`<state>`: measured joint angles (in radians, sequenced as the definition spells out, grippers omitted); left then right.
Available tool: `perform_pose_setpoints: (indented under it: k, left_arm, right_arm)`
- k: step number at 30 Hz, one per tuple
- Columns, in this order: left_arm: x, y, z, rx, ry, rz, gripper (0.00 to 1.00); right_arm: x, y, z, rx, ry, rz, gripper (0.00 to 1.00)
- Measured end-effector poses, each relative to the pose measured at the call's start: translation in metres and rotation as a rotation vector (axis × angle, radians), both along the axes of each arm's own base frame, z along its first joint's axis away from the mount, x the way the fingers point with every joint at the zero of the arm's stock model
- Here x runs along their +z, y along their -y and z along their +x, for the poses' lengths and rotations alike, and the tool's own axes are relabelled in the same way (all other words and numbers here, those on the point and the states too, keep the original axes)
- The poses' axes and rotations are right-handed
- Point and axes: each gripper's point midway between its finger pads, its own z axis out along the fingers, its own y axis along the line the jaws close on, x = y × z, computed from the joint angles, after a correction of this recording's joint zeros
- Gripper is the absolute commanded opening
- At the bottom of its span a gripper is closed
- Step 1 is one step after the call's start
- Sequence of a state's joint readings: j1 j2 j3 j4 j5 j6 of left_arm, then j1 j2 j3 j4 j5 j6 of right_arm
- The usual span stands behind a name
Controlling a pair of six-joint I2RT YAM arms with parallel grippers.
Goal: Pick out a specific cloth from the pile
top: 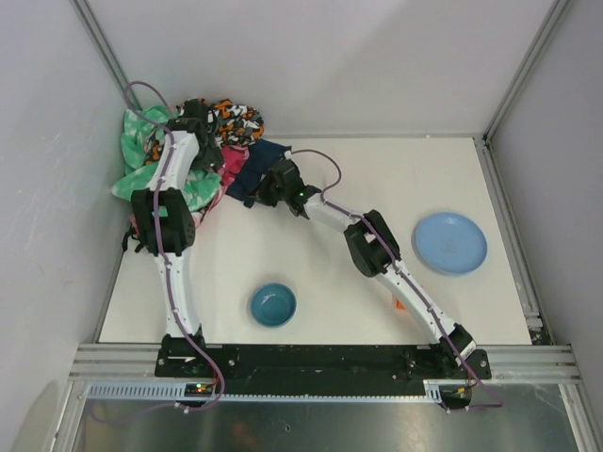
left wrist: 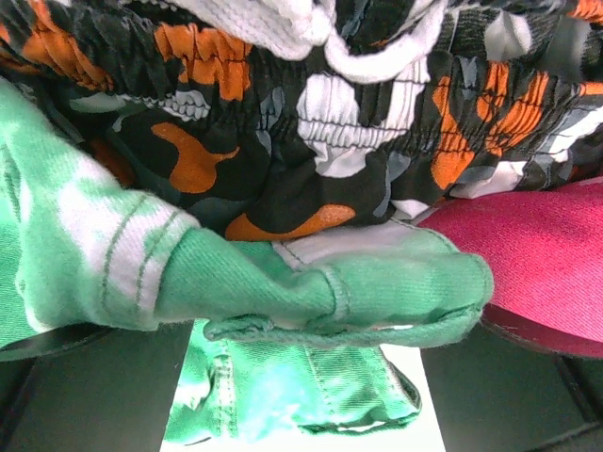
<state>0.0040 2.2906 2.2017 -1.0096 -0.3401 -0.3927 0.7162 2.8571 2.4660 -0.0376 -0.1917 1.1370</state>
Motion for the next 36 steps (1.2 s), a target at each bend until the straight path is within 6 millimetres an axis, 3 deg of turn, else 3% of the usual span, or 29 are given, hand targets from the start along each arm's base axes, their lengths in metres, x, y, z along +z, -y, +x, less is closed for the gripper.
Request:
perform_pose_setpoints:
  k: [3, 6, 9, 11, 15, 18, 21, 25, 31, 36]
  left_arm:
    - [0.0, -0.001, 0.0, 0.002, 0.001, -0.001, 0.97]
    - [0.001, -0.001, -0.002, 0.01, 0.001, -0.004, 0.97]
    - [0.003, -0.003, -0.008, 0.018, -0.012, -0.003, 0.97]
    - [0.004, -0.007, -0.015, 0.03, -0.03, 0.007, 0.97]
    - [0.005, -0.014, -0.03, 0.046, -0.072, 0.025, 0.97]
    - [0.005, -0.017, -0.031, 0.054, -0.076, 0.039, 0.98]
    - [0.006, -0.018, -0.028, 0.065, -0.061, 0.046, 0.97]
    - [0.009, -0.021, -0.024, 0.083, -0.036, 0.057, 0.97]
    - [0.011, -0.026, -0.023, 0.095, -0.026, 0.08, 0.97]
    - [0.013, -0.028, -0.021, 0.102, -0.015, 0.093, 0.98]
  right_arm:
    - [0.001, 0.009, -0.003, 0.021, 0.083, -0.075, 0.0]
    - [0.015, 0.039, -0.013, 0.027, 0.188, -0.219, 0.0]
    - [0.068, 0.08, -0.022, 0.005, 0.35, -0.344, 0.0]
    - [0.124, 0.111, -0.027, -0.03, 0.476, -0.41, 0.0]
    - [0.269, 0.182, -0.029, -0.174, 0.768, -0.499, 0.0]
    - [0.35, 0.243, -0.035, -0.304, 0.9, -0.562, 0.0]
    - [0.409, 0.315, -0.042, -0.455, 0.975, -0.683, 0.0]
    - [0.465, 0.392, -0.043, -0.6, 0.988, -0.829, 0.0]
    - [0.528, 0.516, -0.053, -0.828, 0.933, -1.012, 0.0]
    - [0.536, 0.62, -0.073, -0.997, 0.829, -1.127, 0.0]
